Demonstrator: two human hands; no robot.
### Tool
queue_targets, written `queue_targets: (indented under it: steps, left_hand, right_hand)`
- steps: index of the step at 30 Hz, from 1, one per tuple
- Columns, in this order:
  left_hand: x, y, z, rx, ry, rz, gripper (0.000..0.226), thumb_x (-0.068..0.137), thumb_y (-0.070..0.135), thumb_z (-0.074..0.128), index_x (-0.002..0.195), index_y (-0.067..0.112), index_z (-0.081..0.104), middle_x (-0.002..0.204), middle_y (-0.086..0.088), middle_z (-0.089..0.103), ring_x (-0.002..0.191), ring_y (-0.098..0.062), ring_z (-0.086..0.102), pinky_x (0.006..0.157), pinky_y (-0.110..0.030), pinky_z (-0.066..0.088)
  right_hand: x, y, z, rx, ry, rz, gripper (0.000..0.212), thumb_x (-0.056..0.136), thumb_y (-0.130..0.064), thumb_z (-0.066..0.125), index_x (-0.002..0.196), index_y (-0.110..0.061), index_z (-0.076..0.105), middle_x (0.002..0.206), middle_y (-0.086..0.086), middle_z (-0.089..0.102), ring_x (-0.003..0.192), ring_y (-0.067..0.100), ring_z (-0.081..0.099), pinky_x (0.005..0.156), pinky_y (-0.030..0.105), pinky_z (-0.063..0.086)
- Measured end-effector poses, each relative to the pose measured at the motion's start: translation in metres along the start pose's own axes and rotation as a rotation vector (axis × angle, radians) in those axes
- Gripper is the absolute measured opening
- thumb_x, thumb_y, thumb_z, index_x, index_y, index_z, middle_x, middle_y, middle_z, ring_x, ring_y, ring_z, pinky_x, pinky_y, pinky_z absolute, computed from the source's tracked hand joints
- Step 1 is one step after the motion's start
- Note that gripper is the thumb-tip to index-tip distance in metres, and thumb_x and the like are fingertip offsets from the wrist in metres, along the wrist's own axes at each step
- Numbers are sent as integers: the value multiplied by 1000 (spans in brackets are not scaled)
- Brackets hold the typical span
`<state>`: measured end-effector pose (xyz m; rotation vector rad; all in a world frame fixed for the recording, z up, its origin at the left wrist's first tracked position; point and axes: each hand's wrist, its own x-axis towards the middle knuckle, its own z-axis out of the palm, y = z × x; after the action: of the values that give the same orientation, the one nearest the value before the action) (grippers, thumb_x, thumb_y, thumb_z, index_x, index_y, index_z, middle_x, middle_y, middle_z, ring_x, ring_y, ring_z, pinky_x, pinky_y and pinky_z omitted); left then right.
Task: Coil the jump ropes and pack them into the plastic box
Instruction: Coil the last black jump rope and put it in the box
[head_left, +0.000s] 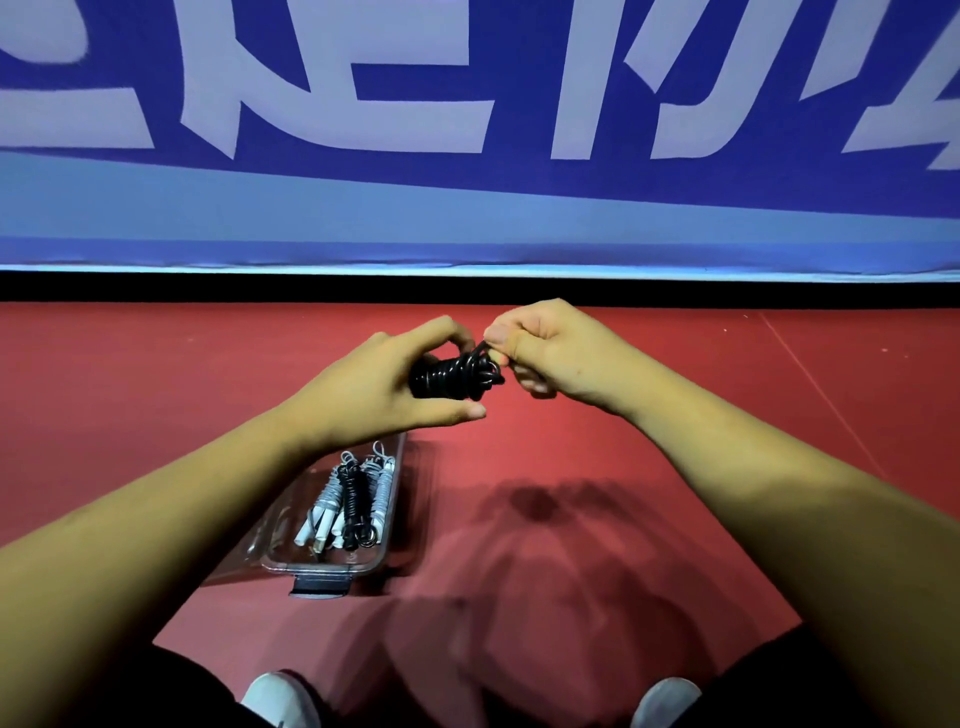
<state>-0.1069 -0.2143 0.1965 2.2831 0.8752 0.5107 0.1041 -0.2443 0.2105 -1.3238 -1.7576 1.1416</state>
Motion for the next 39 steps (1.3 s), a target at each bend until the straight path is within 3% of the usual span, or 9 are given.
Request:
queue_targets:
  steps: [4,7,11,17,25,28,31,35,39]
  left_hand:
    - [0,17,9,-528,23,-44,41,91,32,68,129,32,51,73,-13,57,53,-19,47,44,-27,39]
    - [4,27,17,-641,106,-78,29,99,22,55,127,17,52,73,-22,49,51,-21,44,41,-19,34]
    - [7,31,19,-723,147,-148,25,98,32,51,113,12,49,69,-17,50,52,-25,43,44,-22,33]
    - [12,34,24,-947,140,-202,22,100,40,48,107,20,55,69,-13,48,51,-23,44,55,-34,38]
    - [9,39,29,-992,153,-182,30,100,39,47,128,28,52,73,-16,48,51,-24,44,55,-33,41]
    - [9,38,24,-940,148,-203,30,100,38,48,127,24,52,71,-15,48,53,-25,45,58,-35,40]
    - [9,36,23,-884,150,-210,27,99,39,50,122,26,54,73,-14,49,56,-26,46,56,-35,40]
    - [6,33,27,-804,141,-256,27,97,44,52,119,28,54,72,-13,53,55,-26,49,55,-34,38]
    - [7,35,26,-776,124,-268,21,98,41,52,116,30,54,71,-13,55,54,-27,51,51,-31,40]
  right_hand:
    - [2,2,-6,52,100,-2,44,97,-37,54,56,-23,52,54,11,34,46,16,26,45,22,26]
    - [3,2,-4,215,112,59,31,100,-31,50,75,-12,46,54,3,30,45,13,21,45,22,22]
    - [1,3,2,471,164,99,26,101,-25,51,81,-15,38,53,1,35,46,13,29,47,25,28]
    - [-8,-4,0,755,223,110,18,95,-7,58,80,-10,48,58,8,49,51,19,48,56,31,43]
    - [-9,-8,-2,430,241,124,19,92,-8,62,74,-9,55,59,12,58,51,22,51,49,28,42]
    - [-9,-11,-5,13,357,-31,19,95,-19,60,83,-8,68,73,6,68,64,10,60,62,22,47]
    - [-11,-17,-5,-71,342,-148,12,92,-19,63,94,-13,74,85,-3,73,73,3,62,67,11,44]
    - [-11,-15,-6,-206,304,-121,8,89,-18,67,85,-15,74,76,-8,71,69,-1,60,68,18,44]
    - [-13,-18,-11,-242,267,-114,12,87,-16,65,77,-14,71,70,-2,70,69,14,64,69,30,50]
